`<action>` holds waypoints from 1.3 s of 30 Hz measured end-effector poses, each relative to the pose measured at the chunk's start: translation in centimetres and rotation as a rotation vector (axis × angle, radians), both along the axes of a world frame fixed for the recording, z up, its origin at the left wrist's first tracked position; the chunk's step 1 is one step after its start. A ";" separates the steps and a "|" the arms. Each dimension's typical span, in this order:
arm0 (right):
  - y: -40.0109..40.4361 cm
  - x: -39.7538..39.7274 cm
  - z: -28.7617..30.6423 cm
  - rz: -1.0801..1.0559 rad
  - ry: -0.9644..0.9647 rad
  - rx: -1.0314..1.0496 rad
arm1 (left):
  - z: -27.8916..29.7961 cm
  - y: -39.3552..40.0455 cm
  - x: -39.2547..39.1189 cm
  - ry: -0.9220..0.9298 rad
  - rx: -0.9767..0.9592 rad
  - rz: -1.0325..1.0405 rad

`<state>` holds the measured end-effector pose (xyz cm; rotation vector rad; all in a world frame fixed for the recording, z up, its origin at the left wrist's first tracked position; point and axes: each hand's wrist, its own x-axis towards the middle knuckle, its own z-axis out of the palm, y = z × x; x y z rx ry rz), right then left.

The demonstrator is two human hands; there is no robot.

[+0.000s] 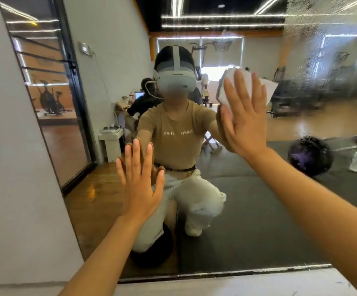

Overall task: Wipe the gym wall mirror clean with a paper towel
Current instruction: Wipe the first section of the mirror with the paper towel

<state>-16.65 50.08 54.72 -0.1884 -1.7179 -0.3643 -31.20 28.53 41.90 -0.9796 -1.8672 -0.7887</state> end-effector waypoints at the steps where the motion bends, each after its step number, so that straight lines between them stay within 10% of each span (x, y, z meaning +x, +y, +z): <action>1: -0.3 -0.2 -1.6 0.011 -0.011 0.012 | 0.0 0.0 0.0 -0.002 -0.008 -0.003; 10: -0.6 1.9 -24.2 -0.125 -0.655 0.443 | -0.4 0.3 -0.8 0.064 -0.030 0.036; 24: -4.0 -1.9 0.5 0.000 -0.102 -0.006 | 0.0 -0.7 -0.6 0.028 -0.076 0.012; 39: -2.7 -0.2 -21.6 -0.170 -0.722 0.578 | -5.7 -4.9 -1.2 -0.047 -0.049 0.124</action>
